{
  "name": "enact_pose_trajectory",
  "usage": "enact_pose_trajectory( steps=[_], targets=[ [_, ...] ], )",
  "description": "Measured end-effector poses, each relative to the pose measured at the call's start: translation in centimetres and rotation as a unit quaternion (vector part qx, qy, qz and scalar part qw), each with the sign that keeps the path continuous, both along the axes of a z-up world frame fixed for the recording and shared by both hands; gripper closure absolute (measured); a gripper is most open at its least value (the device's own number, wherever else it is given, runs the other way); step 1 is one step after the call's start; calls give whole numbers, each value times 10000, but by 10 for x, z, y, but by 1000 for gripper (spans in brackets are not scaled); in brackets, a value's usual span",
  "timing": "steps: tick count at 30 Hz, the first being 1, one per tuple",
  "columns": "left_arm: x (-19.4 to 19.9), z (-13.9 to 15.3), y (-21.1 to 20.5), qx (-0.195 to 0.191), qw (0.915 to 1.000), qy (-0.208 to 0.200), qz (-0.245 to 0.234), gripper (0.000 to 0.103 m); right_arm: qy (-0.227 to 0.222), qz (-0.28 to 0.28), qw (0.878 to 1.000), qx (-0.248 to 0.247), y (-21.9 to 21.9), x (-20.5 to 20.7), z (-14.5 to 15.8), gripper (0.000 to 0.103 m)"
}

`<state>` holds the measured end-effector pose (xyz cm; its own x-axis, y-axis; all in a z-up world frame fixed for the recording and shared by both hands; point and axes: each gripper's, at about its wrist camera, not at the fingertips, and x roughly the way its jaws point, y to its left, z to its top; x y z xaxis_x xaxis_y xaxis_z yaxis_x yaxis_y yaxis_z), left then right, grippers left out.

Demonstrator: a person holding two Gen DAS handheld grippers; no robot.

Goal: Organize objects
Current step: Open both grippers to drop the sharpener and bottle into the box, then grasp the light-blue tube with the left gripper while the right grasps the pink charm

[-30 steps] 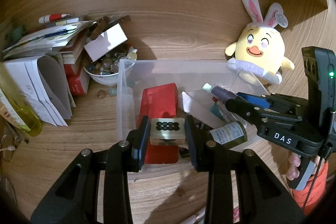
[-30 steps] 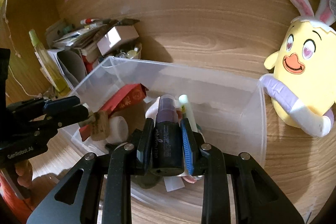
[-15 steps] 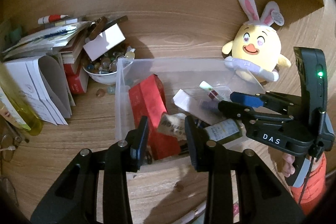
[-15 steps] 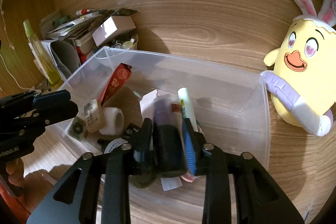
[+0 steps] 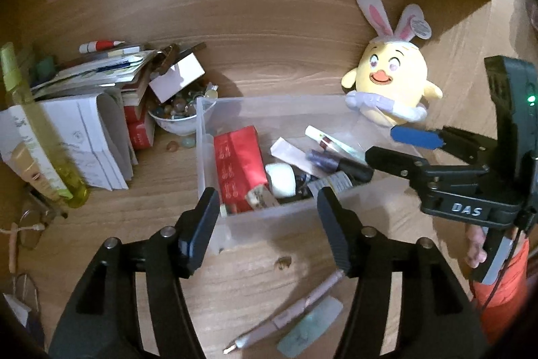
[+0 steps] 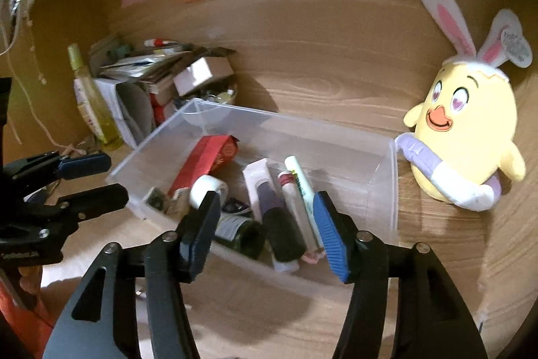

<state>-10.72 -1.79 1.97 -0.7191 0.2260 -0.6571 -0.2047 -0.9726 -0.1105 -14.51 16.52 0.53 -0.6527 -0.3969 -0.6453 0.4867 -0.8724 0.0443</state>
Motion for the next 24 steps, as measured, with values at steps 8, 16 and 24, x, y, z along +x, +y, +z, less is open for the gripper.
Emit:
enact_pose_trajectory(
  steps=[8, 16, 24],
  targets=[
    [29, -10, -4, -91, 9999, -119, -10, 33, 154, 54, 9998, -66, 8, 44, 2, 25],
    [53, -40, -1, -99, 9983, -563, -76, 33, -337, 280, 9987, 275, 5, 69, -40, 21],
    [77, -61, 7, -92, 9963, -837, -165, 33, -1004, 542, 9933, 205, 2, 82, -73, 21]
  ],
)
